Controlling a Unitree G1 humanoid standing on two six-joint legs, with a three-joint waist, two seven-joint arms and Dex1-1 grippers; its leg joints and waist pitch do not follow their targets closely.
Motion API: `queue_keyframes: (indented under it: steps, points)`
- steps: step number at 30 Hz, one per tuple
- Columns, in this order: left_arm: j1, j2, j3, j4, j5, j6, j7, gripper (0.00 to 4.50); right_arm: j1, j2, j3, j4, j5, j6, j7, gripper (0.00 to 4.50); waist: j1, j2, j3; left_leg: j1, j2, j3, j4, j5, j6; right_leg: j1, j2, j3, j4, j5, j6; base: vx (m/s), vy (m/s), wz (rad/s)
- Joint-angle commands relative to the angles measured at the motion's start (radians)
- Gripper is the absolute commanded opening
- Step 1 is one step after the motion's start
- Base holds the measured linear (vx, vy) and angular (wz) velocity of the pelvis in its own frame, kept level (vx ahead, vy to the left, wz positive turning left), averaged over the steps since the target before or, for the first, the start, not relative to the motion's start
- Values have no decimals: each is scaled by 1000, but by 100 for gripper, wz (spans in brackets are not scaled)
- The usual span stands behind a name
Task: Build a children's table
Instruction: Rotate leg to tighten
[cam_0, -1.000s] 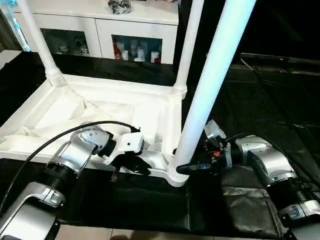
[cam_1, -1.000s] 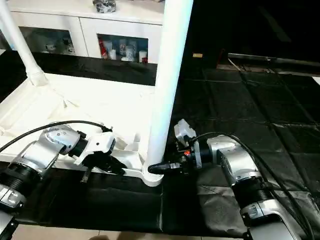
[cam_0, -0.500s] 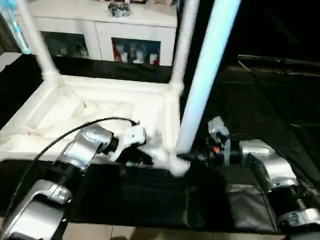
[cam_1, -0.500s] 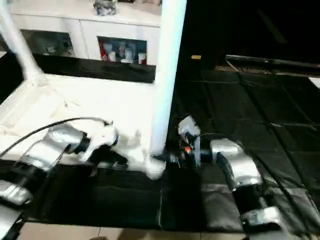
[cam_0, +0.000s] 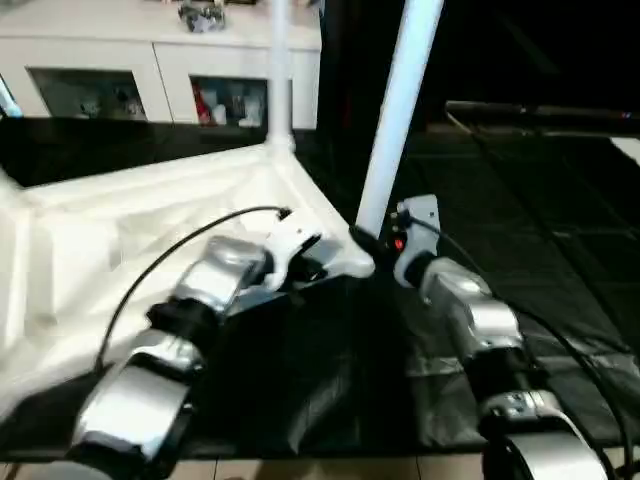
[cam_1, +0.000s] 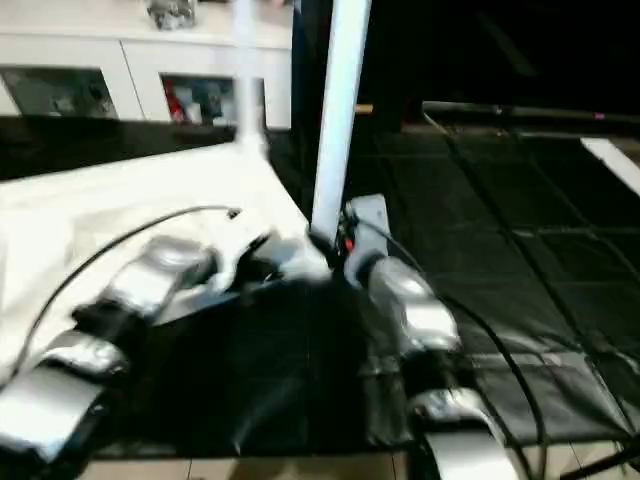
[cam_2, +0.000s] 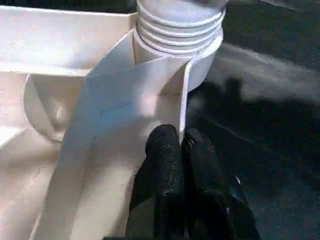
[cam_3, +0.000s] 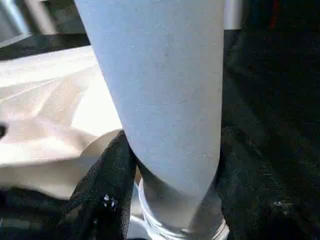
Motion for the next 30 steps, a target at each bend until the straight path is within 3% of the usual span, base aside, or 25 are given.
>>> queue_keyframes:
  steps: [1, 2, 5, 8, 9, 11, 13, 14, 17, 18, 21, 27, 30]
  points:
    - [-70, -49, 51, -30, -30, -10, 114, 0, 14, 97, 62, 58, 15, 40, 36, 204, 3, 4, -70, 0, 25, -7, -67, -91, 31, 59, -65, 62, -55, -123, -202, 54, 3, 2]
    - [-70, -52, 49, -33, -29, -10, 112, 0, 11, 99, 52, 64, 15, 33, 28, 239, 2, 3, -71, -1, 25, -6, -65, -75, 39, 60, -64, 63, -52, -92, -210, 0, 0, 0]
    - [-64, -51, 37, -40, -18, -17, 99, 0, 7, 99, 32, 71, 19, 20, 18, 276, 5, 6, -70, 0, 25, -4, -64, -54, 66, 63, -65, 63, -47, -34, -235, 0, 0, 0]
    - [-54, -41, 25, -33, -5, -49, 76, 0, 11, 90, 14, 68, 26, 3, 26, 294, 3, 6, -66, 1, 26, -5, -68, -100, 60, 65, -67, 62, -57, -97, -226, 0, 0, 0]
    - [-54, -41, 25, -33, -5, -49, 76, 0, 11, 90, 14, 68, 26, 3, 26, 319, 2, 6, -66, 2, 26, -5, -68, -110, 56, 65, -68, 62, -59, -115, -222, 0, 0, 0]
    - [-42, -23, 17, -31, -6, -74, 38, 0, 29, 52, 33, 47, 18, -24, 74, 319, 1, 4, -64, 1, 26, -5, -71, -138, 44, 65, -68, 62, -65, -170, -202, 0, 0, 0]
    - [-22, 1, 2, -46, -4, -88, -10, 0, 56, 9, 51, 9, 18, -37, 140, 340, 1, 3, -66, -1, 27, -6, -69, -126, 52, 68, -66, 63, -62, -142, -199, 0, 0, 0]
    - [-7, 18, -7, -59, -2, -88, -44, 0, 74, -20, 52, -17, 24, -40, 189, 352, 0, 3, -66, -5, 26, -7, -69, -112, 54, 71, -66, 63, -57, -122, -203, 0, 0, 0]
    - [11, 41, -20, -74, -1, -84, -91, 0, 92, -57, 39, -50, 45, -35, 261, 367, -2, 2, -70, -4, 28, -6, -64, -85, 76, 71, -68, 63, -50, -60, -230, 0, 0, 0]
    - [33, 68, -36, -91, 1, -105, -143, 0, 107, -109, 38, -87, 69, -24, 353, 377, -6, 3, -68, -4, 28, -5, -64, -83, 90, 68, -66, 63, -50, -49, -246, 0, 0, 0]
    - [56, 93, -50, -105, 0, -147, -203, 0, 121, -170, 50, -118, 87, -16, 450, 406, -1, 3, -66, -3, 30, -4, -63, -99, 102, 70, -66, 63, -53, -62, -247, 0, 0, 0]
    - [106, 175, -97, -162, -22, -215, -404, 0, 118, -327, 64, -168, 156, 27, 733, 446, 18, 3, -60, 7, 34, -1, -66, -155, 79, 59, -66, 63, -65, -174, -228, 0, 0, 0]
    - [126, 206, -123, -189, -26, -227, -480, 0, 109, -370, 91, -173, 145, 25, 806, 446, 26, 3, -61, 8, 37, -2, -68, -170, 58, 60, -68, 61, -67, -220, -213, 0, 0, 0]
